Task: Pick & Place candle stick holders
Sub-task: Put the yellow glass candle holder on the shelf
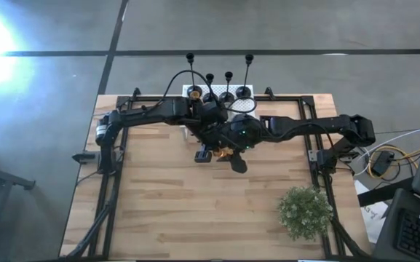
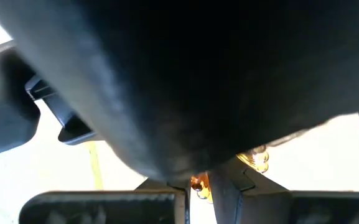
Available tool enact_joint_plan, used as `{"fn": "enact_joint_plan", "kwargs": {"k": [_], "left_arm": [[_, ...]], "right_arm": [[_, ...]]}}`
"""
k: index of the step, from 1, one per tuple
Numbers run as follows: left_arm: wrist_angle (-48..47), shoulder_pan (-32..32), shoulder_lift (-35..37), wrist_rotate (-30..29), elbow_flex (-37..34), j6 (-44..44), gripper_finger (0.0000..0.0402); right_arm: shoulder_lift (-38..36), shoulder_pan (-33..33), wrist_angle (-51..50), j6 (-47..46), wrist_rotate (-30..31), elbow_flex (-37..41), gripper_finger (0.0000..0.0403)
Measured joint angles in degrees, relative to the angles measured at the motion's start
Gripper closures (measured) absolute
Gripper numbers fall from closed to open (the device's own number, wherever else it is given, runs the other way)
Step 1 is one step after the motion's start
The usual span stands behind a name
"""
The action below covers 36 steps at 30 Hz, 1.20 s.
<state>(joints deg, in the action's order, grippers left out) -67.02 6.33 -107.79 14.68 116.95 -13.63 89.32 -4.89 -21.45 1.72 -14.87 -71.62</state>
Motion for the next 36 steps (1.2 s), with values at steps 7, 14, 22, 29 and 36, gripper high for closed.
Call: {"fn": "enact_joint_plan", "kwargs": {"k": [7,14,22,29,36], "left_arm": [[0.28,0.0,0.0,-0.02,0.0,-0.17,0.0369],[0.59,-0.01,0.0,0.0,0.0,-0.37,0.0369],[0.67,-0.02,-0.11,0.29,-0.09,1.04,0.0302],[-0.3,0.01,0.0,-0.34,-0.11,3.37,0.0267],[3.82,-0.47,4.14,-1.91,-2.06,2.79,0.025]], "right_arm": [[-0.06,0.0,0.05,0.53,-0.22,-0.02,0.023],[-0.13,0.16,0.24,2.04,-0.26,-0.02,0.0269],[-0.13,0.2,-0.74,2.89,-0.13,-0.11,0.0274],[-1.04,0.13,-4.1,3.16,1.03,0.01,0.0282],[-7.05,0.04,-8.01,3.71,6.62,2.18,0.0282]]}}
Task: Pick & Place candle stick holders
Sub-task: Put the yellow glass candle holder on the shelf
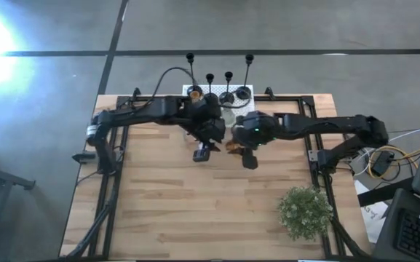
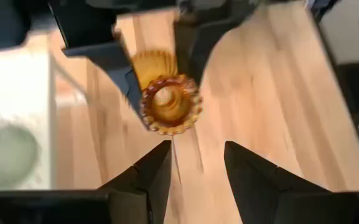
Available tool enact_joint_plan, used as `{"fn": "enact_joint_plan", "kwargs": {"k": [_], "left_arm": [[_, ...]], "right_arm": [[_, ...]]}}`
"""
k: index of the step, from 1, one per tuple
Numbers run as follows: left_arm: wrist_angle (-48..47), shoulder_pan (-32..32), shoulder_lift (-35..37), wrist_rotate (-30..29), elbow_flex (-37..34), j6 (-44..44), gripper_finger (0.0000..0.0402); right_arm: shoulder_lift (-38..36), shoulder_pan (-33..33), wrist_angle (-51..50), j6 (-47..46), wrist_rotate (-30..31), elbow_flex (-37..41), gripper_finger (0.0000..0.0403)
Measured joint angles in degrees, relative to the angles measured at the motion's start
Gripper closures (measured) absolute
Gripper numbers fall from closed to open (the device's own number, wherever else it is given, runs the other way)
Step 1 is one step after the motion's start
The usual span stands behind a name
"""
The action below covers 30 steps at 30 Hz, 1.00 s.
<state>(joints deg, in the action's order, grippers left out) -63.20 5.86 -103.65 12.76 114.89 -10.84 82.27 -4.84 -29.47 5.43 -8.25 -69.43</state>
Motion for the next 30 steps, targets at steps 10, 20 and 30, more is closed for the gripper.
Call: {"fn": "enact_joint_plan", "kwargs": {"k": [10,20,30], "left_arm": [[33.48,-1.85,23.49,-3.93,-30.67,0.52,0.0248],[71.22,-2.33,49.96,-12.02,-73.33,2.39,0.0248],[95.18,-2.33,64.88,-15.99,-99.68,4.54,0.0248]], "right_arm": [[-18.06,-1.92,8.36,-3.23,5.54,15.84,0.0282],[-27.04,-9.79,24.37,-3.31,5.47,26.49,0.0282],[-24.29,-18.46,39.83,-6.65,5.43,31.88,0.0282]]}}
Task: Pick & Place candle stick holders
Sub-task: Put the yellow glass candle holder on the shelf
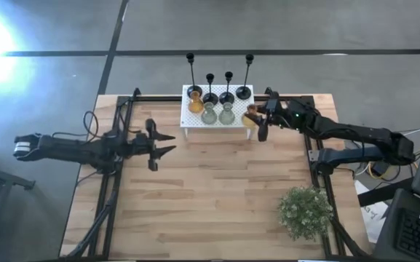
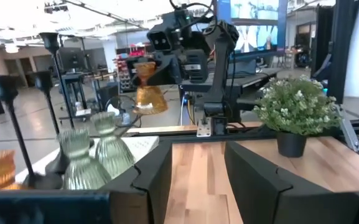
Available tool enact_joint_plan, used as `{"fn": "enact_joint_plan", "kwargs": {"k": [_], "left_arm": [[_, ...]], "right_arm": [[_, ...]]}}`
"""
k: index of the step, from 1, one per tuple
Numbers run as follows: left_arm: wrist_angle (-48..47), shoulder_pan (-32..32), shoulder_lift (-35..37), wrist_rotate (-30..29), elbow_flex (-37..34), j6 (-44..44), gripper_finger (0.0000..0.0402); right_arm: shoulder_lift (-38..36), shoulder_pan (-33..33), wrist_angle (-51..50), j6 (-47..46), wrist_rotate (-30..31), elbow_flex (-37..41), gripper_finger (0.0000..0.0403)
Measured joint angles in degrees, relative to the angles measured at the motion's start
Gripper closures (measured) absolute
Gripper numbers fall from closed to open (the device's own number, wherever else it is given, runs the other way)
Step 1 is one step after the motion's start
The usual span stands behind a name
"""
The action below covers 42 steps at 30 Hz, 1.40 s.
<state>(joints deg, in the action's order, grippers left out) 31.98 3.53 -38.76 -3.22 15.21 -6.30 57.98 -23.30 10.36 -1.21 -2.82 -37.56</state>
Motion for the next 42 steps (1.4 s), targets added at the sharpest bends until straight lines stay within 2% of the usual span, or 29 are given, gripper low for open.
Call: {"fn": "enact_joint_plan", "kwargs": {"k": [5,9,24,42], "left_arm": [[3.91,0.0,3.77,-1.88,-6.89,0.42,0.0248],[4.64,0.0,5.13,-2.45,-9.24,0.82,0.0248],[5.98,0.02,5.36,-5.61,-12.76,1.48,0.0248],[4.8,0.04,4.09,-8.42,-14.71,3.04,0.0248]], "right_arm": [[2.99,-2.85,4.55,-1.0,0.03,1.82,0.0282],[5.4,-4.37,8.59,-0.89,-0.12,1.92,0.0282],[13.74,-7.55,19.18,-0.1,-0.14,2.16,0.0282],[14.51,-11.28,24.75,-2.07,-0.62,5.92,0.0282]]}}
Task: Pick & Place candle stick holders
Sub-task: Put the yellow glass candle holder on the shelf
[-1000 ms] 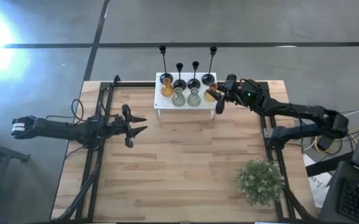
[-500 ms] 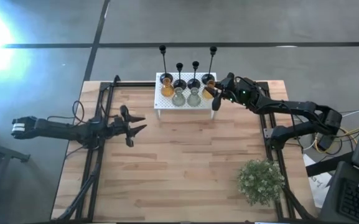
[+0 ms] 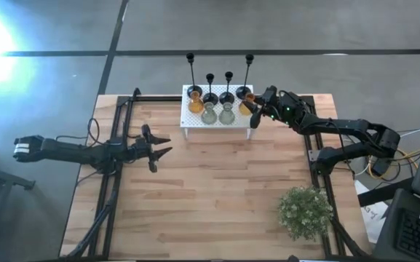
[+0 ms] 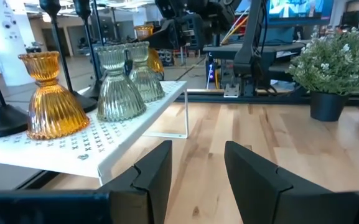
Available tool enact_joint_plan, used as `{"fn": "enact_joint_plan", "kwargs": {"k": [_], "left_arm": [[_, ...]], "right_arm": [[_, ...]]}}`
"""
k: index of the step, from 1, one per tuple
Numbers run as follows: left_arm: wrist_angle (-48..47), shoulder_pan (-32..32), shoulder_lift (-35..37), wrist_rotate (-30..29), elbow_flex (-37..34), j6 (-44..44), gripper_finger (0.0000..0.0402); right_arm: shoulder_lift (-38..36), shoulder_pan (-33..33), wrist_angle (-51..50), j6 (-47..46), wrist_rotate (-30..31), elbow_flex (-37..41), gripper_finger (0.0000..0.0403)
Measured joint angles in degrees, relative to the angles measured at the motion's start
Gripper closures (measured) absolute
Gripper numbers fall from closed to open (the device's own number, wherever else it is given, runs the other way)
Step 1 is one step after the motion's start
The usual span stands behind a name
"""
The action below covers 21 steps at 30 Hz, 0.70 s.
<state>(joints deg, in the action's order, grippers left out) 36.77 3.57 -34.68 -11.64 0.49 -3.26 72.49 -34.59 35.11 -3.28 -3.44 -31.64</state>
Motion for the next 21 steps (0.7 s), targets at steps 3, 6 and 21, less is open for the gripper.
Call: {"fn": "enact_joint_plan", "kwargs": {"k": [3,6,21], "left_arm": [[0.0,-0.01,0.02,-0.01,0.0,0.34,0.0248],[0.0,0.0,0.02,0.0,-0.02,0.33,0.0248],[-0.07,0.0,0.02,-0.04,-0.11,0.32,0.0248]], "right_arm": [[0.02,0.02,-0.05,-0.93,0.0,0.09,0.0281],[0.02,0.02,-0.08,-1.26,0.0,0.09,0.0281],[0.04,0.09,0.17,-3.31,0.48,1.42,0.0282]]}}
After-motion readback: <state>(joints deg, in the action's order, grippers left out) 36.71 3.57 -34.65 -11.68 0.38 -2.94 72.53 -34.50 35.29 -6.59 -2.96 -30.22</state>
